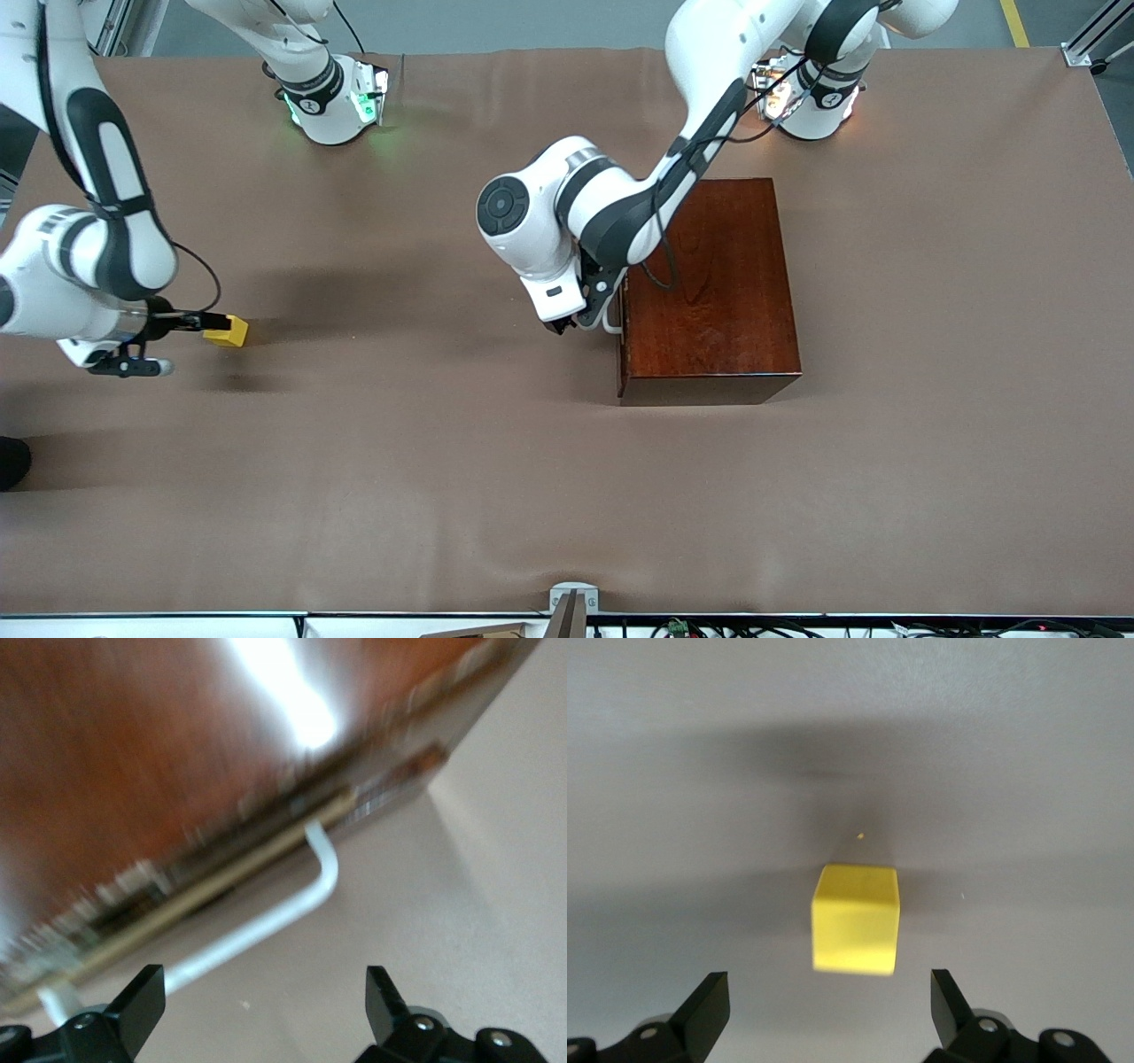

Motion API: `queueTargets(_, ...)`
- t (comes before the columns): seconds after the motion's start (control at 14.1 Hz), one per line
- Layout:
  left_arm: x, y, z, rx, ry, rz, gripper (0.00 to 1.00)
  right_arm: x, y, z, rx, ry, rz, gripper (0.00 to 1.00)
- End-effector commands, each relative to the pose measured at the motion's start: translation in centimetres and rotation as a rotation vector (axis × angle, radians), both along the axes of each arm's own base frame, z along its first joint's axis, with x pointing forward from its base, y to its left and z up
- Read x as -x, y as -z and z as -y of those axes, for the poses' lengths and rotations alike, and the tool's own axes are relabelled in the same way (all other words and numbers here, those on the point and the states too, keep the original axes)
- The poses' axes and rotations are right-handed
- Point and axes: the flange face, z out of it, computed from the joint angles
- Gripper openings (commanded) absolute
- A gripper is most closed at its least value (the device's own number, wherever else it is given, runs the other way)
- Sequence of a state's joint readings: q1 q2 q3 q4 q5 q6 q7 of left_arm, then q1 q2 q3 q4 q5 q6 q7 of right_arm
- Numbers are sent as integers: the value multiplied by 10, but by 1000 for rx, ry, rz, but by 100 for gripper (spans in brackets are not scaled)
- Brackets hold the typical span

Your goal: Open drawer, take yellow block, close drawer

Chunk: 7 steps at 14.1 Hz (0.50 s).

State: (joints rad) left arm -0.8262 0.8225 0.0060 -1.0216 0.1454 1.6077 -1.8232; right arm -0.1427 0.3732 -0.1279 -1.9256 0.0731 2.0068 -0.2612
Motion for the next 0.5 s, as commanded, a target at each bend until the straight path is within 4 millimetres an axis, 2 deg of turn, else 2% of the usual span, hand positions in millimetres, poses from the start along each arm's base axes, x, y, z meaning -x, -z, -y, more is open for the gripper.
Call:
queueTargets(0.0,-20,-96,-53,18,119,-10,100,-14,-60,2,-25,8,-22,100)
queueTargets(0.21,-35,-192,-126,105,190,-44,100,-25,-118,0,-45,-4,-61,100)
queueTargets(0.28,-47,-221,-162,150,219,-38,100,-27,-133,-1,-47,-8,-61,100)
queueTargets(0.43,-67,-260,-228,213,342,-42,100,-25,-166,-2,-46,-14,-41,100)
